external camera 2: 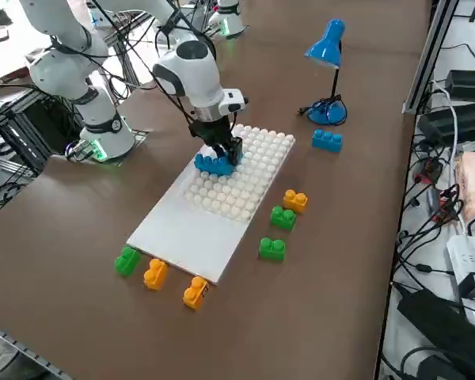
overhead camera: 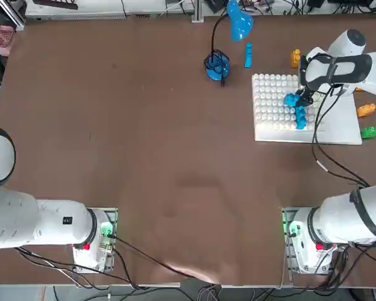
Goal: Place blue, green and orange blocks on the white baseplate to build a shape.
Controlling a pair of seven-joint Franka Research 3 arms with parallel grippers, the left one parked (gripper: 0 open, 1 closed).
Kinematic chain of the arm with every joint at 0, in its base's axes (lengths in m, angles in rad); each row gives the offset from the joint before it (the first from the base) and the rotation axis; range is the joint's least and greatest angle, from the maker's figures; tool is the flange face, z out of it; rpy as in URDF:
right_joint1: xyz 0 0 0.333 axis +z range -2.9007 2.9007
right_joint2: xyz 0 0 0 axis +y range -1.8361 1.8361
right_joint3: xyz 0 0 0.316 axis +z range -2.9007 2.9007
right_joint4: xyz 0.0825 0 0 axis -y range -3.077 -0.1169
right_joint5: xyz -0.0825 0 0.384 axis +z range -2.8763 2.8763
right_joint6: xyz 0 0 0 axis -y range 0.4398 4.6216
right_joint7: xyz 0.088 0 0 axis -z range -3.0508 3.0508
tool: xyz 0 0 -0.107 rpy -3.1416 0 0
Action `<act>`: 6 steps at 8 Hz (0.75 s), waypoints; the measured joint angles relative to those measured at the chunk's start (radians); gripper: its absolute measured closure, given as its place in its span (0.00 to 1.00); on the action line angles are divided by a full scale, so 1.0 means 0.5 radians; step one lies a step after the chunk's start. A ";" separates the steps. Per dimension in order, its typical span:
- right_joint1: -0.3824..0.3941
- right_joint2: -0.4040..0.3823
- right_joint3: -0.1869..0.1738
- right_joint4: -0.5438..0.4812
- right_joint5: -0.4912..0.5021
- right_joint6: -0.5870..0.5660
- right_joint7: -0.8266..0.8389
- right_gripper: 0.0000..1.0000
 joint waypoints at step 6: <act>-0.005 0.001 -0.002 -0.007 0.052 -0.165 -0.013 0.62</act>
